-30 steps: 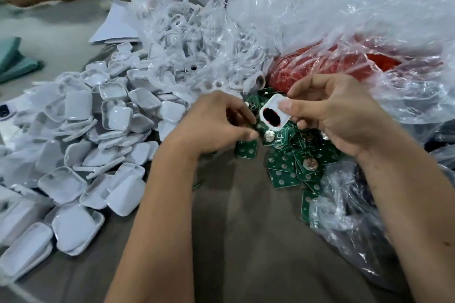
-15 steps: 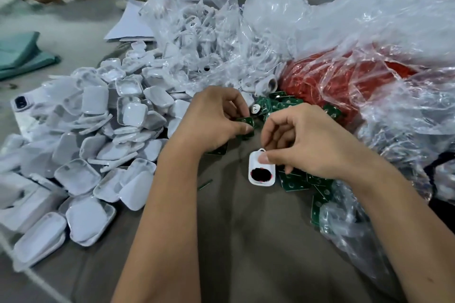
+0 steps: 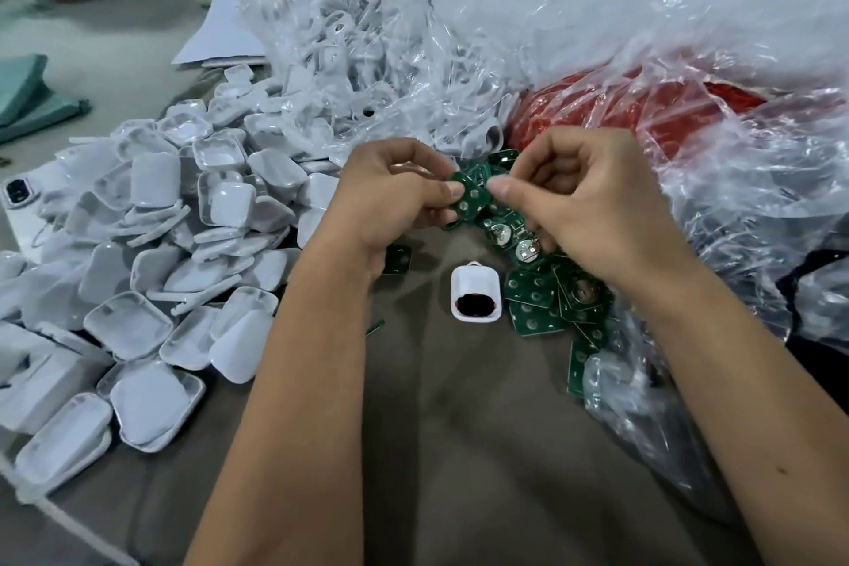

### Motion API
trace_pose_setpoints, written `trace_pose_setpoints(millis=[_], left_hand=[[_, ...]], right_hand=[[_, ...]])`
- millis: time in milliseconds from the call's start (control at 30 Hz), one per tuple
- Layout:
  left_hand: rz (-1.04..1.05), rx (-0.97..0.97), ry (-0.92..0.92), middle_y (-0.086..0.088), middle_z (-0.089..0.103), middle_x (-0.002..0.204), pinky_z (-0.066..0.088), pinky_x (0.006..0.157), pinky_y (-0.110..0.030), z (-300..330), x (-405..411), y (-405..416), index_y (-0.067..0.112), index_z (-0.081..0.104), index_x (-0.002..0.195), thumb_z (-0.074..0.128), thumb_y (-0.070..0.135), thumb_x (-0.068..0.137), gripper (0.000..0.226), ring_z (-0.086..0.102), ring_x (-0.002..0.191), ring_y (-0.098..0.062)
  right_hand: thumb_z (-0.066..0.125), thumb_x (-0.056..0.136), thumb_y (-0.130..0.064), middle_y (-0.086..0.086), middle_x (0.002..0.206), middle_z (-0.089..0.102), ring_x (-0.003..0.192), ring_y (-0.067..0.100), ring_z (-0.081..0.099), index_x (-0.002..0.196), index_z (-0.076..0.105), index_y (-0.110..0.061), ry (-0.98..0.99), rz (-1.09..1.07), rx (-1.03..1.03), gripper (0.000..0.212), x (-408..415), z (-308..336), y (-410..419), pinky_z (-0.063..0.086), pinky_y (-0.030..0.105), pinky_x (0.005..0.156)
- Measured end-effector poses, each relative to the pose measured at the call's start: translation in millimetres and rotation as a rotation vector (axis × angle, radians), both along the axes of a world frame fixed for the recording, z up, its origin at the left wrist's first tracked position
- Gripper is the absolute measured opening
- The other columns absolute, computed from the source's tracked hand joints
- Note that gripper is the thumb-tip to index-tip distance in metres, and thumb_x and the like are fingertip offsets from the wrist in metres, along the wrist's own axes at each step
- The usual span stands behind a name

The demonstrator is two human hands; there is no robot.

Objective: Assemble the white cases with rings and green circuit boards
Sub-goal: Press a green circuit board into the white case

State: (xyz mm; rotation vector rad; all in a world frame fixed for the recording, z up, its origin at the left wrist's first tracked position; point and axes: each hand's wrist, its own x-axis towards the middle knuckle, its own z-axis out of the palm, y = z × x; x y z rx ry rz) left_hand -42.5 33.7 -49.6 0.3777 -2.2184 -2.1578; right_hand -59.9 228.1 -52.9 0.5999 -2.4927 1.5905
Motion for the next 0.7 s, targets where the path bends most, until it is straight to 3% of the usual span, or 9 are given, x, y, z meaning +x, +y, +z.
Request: trace_pose_setpoints(millis=[167, 300, 533, 633, 700], left_hand=[[-0.041, 0.1, 0.096, -0.013, 0.068, 0.076, 0.055, 0.06, -0.023, 0, 0, 8, 0.004, 0.069, 0.084, 0.073, -0.012, 0.083, 0.017, 0.063, 0.057, -0.016], [-0.089, 0.132, 0.172, -0.013, 0.067, 0.075, 0.058, 0.066, -0.027, 0, 1, 14, 0.003, 0.068, 0.087, 0.073, -0.012, 0.084, 0.016, 0.064, 0.062, -0.019], [-0.126, 0.112, 0.251, -0.01, 0.07, 0.076, 0.058, 0.067, -0.03, -1, 0, 15, 0.007, 0.072, 0.086, 0.07, -0.012, 0.086, 0.019, 0.066, 0.073, -0.022], [-0.117, 0.054, 0.283, -0.008, 0.07, 0.075, 0.056, 0.065, -0.028, -2, 0, 14, 0.009, 0.071, 0.084, 0.072, -0.013, 0.084, 0.022, 0.066, 0.072, -0.018], [-0.106, 0.023, 0.322, -0.015, 0.072, 0.082, 0.058, 0.07, -0.034, -2, -1, 14, 0.007, 0.07, 0.083, 0.072, -0.017, 0.08, 0.024, 0.068, 0.076, -0.021]], right_hand=[[0.075, 0.096, -0.02, 0.005, 0.079, 0.075, 0.061, 0.023, 0.07, 0.094, 0.073, -0.014, -0.163, 0.027, -0.143, 0.007, -3, -6, -3, 0.054, 0.03, 0.049], [0.08, 0.089, -0.005, 0.009, 0.077, 0.076, 0.064, 0.022, 0.072, 0.091, 0.075, -0.006, -0.199, 0.078, -0.25, 0.006, -5, -7, -4, 0.055, 0.026, 0.049], [0.079, 0.088, -0.001, 0.005, 0.072, 0.073, 0.06, 0.017, 0.068, 0.089, 0.074, -0.004, -0.16, 0.045, -0.309, 0.006, -5, -6, -2, 0.052, 0.023, 0.048], [0.081, 0.088, -0.003, 0.005, 0.074, 0.073, 0.06, 0.019, 0.069, 0.089, 0.075, -0.006, -0.07, 0.014, -0.257, 0.007, -5, -6, -2, 0.056, 0.028, 0.05], [0.083, 0.085, -0.005, 0.001, 0.077, 0.074, 0.065, 0.015, 0.07, 0.087, 0.077, -0.009, 0.135, -0.055, -0.141, 0.008, -4, -4, -2, 0.058, 0.029, 0.056]])
